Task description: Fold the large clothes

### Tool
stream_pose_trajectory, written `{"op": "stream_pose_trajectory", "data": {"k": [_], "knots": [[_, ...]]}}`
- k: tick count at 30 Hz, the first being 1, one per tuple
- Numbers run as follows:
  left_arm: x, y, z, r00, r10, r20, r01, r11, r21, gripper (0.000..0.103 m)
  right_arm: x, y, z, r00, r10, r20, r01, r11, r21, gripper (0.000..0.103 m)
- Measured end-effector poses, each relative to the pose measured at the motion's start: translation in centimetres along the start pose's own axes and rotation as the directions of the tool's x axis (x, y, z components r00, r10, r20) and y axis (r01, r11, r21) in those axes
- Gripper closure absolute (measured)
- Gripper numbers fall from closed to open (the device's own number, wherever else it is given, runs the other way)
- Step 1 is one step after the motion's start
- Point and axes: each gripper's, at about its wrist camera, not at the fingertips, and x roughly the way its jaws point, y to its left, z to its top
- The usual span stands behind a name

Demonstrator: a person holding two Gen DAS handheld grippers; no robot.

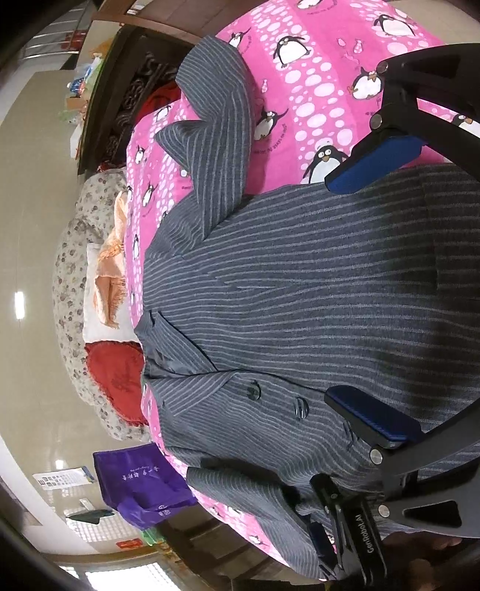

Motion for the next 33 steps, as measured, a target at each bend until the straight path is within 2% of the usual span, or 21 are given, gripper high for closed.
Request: {"op": "stream_pose_trajectory", "data": {"k": [5,12,17,33], "knots": [[1.4,0.9,-0.3,1.000,0.023,0.006,-0.023,1.000,-0.005,0.000,1.6,0.0,-0.7,0.999,-0.012,-0.037,0.012,1.000,-0.004,0.000],[2.9,1.4,-1.1,1.000,-0.004,0.001,0.004,1.000,-0.019,0.000,5.0,-0.6,-2.5,0.992,-0.005,-0.128,0.004,1.000,-0.004,0.000],[3.0,1.3,-1.3,1.000,-0.003,0.004,0.004,1.000,-0.018,0.000,5.4,-1.3,-2.7,0.993,0.032,-0.115,-0.028,0.999,0.034,0.000],[2.6,1.6,-2.0,1.000,-0.001,0.002,0.001,1.000,-0.025,0.000,5.3,-1.0,-3.0,0.996,0.019,-0.090,-0.016,0.999,0.036,0.000]]}}
